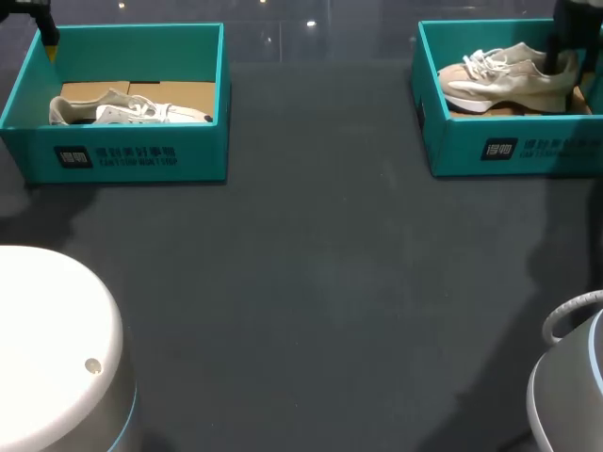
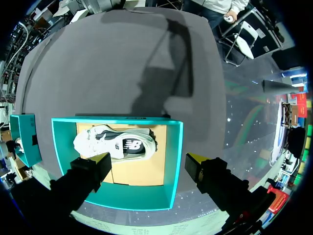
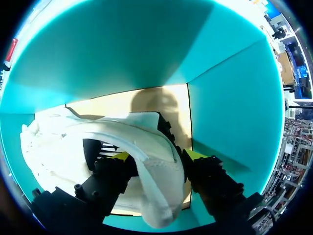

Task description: Take the shoe out of the shoebox, open the shoe tongue, remove and reinsert the insole, then place the shoe into the shoebox

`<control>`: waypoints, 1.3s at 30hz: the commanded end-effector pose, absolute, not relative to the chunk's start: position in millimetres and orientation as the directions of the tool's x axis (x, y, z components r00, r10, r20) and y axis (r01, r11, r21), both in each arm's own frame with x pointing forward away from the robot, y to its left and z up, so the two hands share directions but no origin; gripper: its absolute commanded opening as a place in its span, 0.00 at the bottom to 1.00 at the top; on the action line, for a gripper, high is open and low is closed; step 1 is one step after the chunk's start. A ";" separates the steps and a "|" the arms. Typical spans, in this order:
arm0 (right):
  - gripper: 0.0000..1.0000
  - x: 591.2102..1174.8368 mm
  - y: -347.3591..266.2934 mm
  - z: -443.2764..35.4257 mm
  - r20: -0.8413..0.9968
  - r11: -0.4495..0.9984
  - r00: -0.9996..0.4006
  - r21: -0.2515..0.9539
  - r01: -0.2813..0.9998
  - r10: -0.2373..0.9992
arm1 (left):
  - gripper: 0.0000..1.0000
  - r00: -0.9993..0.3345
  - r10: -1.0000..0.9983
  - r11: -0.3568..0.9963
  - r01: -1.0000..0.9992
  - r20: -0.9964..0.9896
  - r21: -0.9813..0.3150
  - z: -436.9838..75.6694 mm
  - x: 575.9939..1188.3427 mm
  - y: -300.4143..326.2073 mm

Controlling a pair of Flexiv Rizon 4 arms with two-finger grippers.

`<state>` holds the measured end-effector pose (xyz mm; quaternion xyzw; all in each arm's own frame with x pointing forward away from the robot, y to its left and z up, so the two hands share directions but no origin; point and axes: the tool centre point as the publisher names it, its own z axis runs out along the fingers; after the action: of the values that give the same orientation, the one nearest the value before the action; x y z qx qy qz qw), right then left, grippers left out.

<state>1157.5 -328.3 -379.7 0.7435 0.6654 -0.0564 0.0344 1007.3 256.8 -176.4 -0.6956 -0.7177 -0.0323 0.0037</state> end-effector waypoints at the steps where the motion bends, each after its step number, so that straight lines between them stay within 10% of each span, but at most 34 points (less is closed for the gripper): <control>1: 0.50 1159.8 -326.5 -384.7 -0.124 -0.109 0.104 -0.034 0.993 0.987 | 1.00 -0.031 0.998 0.029 0.999 0.052 0.041 -176.2 1007.5 257.0; 8: 0.00 1161.7 -320.7 -383.7 -0.121 -0.095 0.090 -0.037 0.995 0.989 | 1.00 -0.031 0.998 0.029 0.999 0.052 0.041 -176.2 1007.5 257.0; 39: 0.00 1162.5 -329.5 -310.6 -0.223 -0.122 0.120 0.005 0.993 0.967 | 1.00 -0.031 0.998 0.029 0.999 0.052 0.041 -176.2 1007.5 257.0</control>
<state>1164.8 -329.0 -320.1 0.7435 0.6594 -0.0808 0.0760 1007.3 256.8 -176.4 -0.6956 -0.7177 -0.0323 0.0037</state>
